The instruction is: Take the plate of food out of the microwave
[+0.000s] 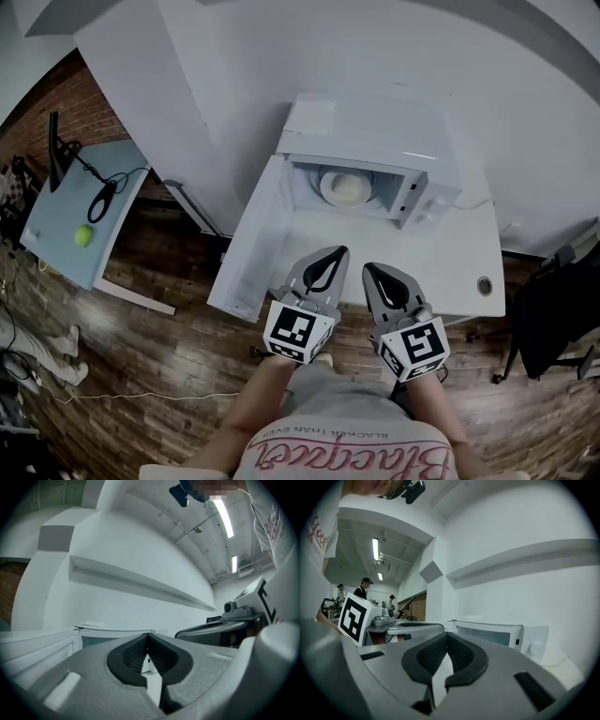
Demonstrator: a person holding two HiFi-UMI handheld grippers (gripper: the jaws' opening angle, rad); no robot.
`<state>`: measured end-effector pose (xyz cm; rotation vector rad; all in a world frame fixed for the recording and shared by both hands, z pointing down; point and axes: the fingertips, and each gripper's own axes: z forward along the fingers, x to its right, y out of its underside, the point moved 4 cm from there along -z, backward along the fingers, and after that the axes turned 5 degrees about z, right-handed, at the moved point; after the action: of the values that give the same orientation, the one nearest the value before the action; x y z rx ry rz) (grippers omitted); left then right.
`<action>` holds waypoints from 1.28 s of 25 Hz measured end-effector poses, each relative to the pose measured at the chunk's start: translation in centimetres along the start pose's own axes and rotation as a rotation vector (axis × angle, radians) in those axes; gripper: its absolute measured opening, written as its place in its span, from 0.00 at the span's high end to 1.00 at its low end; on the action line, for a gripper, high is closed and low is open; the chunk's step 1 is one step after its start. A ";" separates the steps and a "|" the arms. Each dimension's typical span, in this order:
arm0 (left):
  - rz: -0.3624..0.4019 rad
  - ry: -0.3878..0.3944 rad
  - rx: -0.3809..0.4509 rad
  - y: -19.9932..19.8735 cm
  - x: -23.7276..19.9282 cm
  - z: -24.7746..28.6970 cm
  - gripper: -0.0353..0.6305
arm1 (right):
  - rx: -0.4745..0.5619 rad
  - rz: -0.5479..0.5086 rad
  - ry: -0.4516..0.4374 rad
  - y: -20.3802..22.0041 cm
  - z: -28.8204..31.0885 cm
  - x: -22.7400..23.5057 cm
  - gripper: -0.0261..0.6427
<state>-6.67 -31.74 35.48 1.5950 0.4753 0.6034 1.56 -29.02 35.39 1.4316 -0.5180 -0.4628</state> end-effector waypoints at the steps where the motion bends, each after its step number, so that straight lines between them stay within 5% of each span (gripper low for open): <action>1: 0.000 0.002 0.000 0.1 -0.3 0.4 0.94 | 0.000 0.000 0.004 0.0 0.4 0.3 0.94; 18: -0.044 -0.016 -0.064 3.7 -3.5 7.6 0.94 | -0.030 0.017 0.010 0.6 4.9 6.6 0.94; 27: -0.165 -0.068 -0.138 7.0 -5.7 10.9 0.94 | -0.043 0.069 -0.035 1.6 8.5 10.4 0.94; 32: -0.228 -0.096 -0.203 9.5 -6.5 12.2 0.76 | -0.062 0.092 -0.052 3.0 9.5 11.3 0.94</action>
<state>-4.48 -46.29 43.47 1.3485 0.4996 0.3870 4.97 -43.02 39.66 1.3338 -0.6039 -0.4401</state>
